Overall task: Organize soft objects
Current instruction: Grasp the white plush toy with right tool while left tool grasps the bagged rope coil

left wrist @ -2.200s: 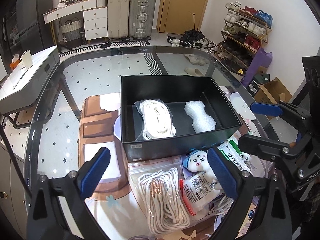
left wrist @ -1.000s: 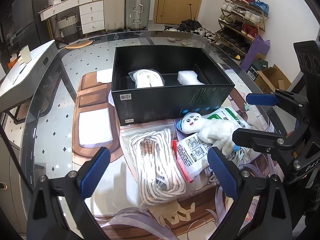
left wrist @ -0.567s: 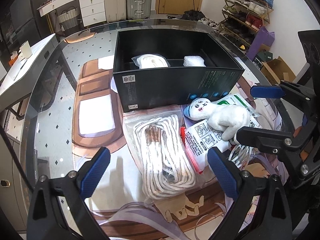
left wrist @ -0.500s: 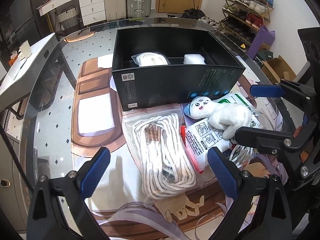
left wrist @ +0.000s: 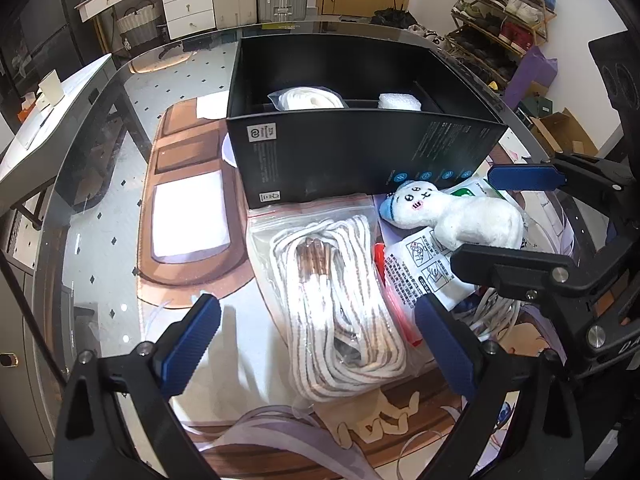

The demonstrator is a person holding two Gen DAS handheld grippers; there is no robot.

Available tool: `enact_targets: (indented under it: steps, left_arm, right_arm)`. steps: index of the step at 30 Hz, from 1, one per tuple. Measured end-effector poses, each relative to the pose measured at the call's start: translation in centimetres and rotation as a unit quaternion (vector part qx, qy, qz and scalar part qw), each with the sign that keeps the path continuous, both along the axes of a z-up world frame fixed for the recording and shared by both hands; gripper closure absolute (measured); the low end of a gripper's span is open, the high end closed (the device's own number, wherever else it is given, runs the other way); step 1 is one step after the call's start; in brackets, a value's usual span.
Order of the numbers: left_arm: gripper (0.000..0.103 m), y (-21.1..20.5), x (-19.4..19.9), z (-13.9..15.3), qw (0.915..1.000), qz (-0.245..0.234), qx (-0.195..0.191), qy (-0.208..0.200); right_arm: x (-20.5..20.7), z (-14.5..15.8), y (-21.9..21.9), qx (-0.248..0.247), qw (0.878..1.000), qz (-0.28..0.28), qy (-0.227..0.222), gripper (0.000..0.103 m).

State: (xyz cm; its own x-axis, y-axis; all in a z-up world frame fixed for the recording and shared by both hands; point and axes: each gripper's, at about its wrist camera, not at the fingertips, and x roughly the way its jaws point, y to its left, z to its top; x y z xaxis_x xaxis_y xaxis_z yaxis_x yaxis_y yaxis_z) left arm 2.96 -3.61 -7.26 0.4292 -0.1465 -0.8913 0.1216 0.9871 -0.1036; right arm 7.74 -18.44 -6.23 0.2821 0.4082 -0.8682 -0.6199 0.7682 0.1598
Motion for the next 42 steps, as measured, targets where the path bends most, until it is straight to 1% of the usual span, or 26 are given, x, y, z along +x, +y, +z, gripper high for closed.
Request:
enact_targets:
  steps: [2,4,8,10,13,15,17,21,24,30,33,35,37,42]
  left_arm:
    - [0.005,0.1,0.1,-0.2,1.0,0.001,0.001,0.004]
    - [0.005,0.2,0.2,-0.4,1.0,0.001,0.0,0.008]
    - [0.005,0.3,0.4,-0.6,0.9999,0.004,-0.002,0.011]
    - [0.005,0.5,0.4,-0.7,0.9999,0.006,-0.003,0.011]
    - [0.006,0.5,0.6,-0.9,0.9999,0.005,-0.004,0.013]
    - [0.006,0.7,0.7,-0.9,0.9999,0.005,-0.006,0.015]
    - [0.01,0.8,0.8,-1.0,0.9998,0.006,-0.01,0.018]
    - [0.012,1.0,1.0,-0.9,0.9997,0.009,-0.011,0.019]
    - [0.017,0.9,1.0,-0.9,0.9998,0.005,-0.006,0.016]
    - [0.029,0.5,0.8,-0.7,0.9999,0.001,-0.004,0.01]
    - [0.04,0.5,0.7,-0.5,0.9999,0.005,-0.005,0.007]
    - [0.052,0.7,0.8,-0.4,0.9999,0.01,-0.006,0.007]
    - [0.057,0.8,0.7,-0.3,0.9999,0.012,-0.001,0.006]
    - [0.063,0.9,0.5,-0.4,0.9999,0.011,0.0,0.005]
  right_arm:
    - [0.1,-0.1,0.0,-0.001,1.0,0.0,0.005,0.017]
    - [0.2,-0.4,0.0,-0.004,1.0,-0.001,0.01,0.026]
    - [0.4,-0.6,0.3,-0.007,1.0,0.003,0.013,0.034]
    - [0.4,-0.7,0.4,-0.006,1.0,0.002,0.013,0.043]
    - [0.4,-0.8,0.4,-0.008,1.0,0.004,0.013,0.051]
    - [0.2,-0.8,0.5,-0.009,1.0,0.008,0.013,0.053]
    - [0.2,-0.7,0.5,-0.012,1.0,0.01,0.011,0.056]
    - [0.1,-0.8,0.5,-0.014,1.0,0.013,0.01,0.064]
    - [0.2,-0.7,0.4,-0.012,1.0,0.012,0.009,0.066]
    - [0.0,-0.5,0.3,-0.015,1.0,0.014,0.003,0.068]
    - [-0.1,-0.2,0.3,-0.013,1.0,0.016,-0.005,0.068]
    - [-0.1,0.0,0.2,-0.01,1.0,0.014,-0.005,0.068]
    - [-0.1,0.0,0.0,-0.009,1.0,0.013,-0.005,0.068]
    - [0.0,0.3,-0.2,-0.001,1.0,0.013,-0.007,0.068]
